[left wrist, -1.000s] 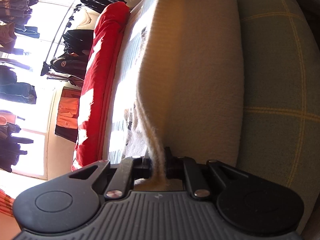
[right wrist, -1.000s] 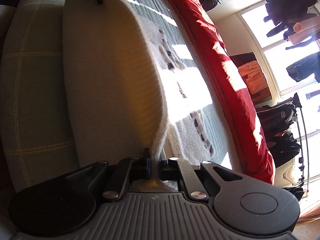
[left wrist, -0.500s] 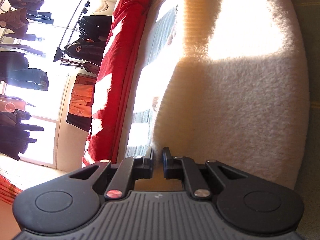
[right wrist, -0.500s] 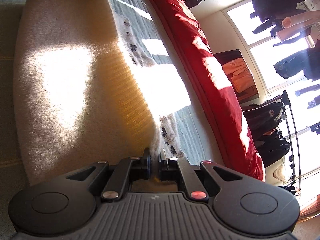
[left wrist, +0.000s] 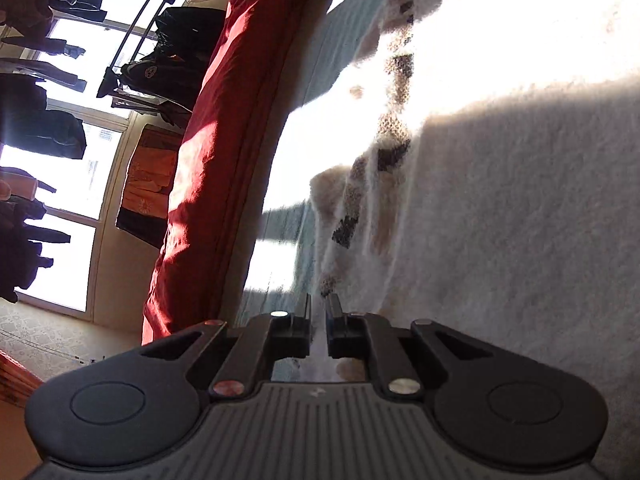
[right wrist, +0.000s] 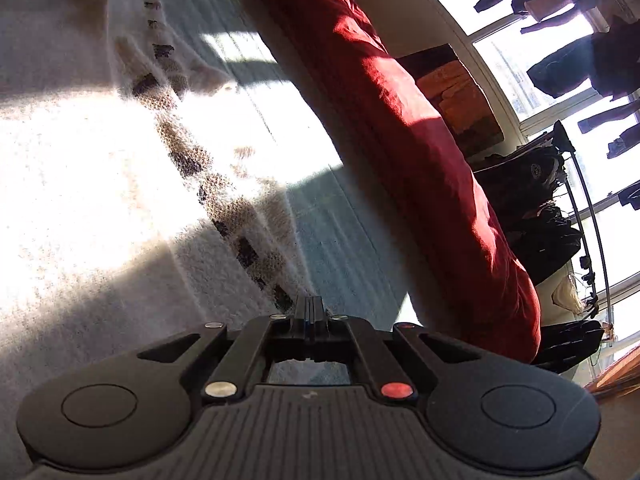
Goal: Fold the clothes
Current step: 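Lay the held hem over the folded sleeves and open both grippers, then lower both grippers to the new folded edge and close on it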
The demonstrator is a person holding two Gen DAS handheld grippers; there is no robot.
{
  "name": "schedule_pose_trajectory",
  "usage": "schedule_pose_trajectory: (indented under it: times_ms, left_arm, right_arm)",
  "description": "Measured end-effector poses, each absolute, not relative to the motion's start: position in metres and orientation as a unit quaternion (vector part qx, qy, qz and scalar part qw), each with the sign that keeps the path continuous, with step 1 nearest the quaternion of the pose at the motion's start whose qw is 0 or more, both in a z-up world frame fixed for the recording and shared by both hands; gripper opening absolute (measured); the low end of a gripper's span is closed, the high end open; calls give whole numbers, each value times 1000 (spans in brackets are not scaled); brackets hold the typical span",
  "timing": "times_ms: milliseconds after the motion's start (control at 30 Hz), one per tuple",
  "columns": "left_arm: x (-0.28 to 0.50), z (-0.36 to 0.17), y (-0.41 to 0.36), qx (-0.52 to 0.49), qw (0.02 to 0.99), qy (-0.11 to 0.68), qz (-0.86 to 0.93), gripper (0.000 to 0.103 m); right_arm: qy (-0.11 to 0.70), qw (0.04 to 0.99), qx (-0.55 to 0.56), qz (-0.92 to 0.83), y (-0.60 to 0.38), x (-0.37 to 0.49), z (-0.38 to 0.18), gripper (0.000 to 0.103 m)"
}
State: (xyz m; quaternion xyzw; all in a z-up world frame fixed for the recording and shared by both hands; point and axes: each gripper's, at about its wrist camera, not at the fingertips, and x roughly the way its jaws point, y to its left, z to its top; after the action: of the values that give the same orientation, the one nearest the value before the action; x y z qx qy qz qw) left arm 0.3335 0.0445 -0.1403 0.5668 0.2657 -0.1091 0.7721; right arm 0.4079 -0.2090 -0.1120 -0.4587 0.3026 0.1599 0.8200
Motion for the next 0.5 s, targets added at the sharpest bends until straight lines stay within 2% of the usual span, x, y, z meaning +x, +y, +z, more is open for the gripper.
schedule_pose_trajectory:
  times_ms: [133, 267, 367, 400, 433, 500]
  left_arm:
    - [339, -128, 62, 493, 805, 312, -113, 14]
    - [338, -106, 75, 414, 826, 356, -142, 15]
    - [332, -92, 84, 372, 833, 379, -157, 31]
    - [329, -88, 88, 355, 837, 384, -161, 46]
    - [327, -82, 95, 323, 843, 395, -169, 56]
    - [325, -74, 111, 258, 856, 414, -171, 58]
  right_arm:
    - [345, 840, -378, 182, -231, 417, -109, 8]
    - [390, 845, -286, 228, -251, 416, -103, 23]
    - [416, 842, -229, 255, -265, 413, -98, 34]
    - [421, 841, -217, 261, -269, 411, -96, 36]
    - [424, 842, -206, 264, -273, 409, -95, 40]
    - [434, 842, -179, 267, -283, 406, -92, 45]
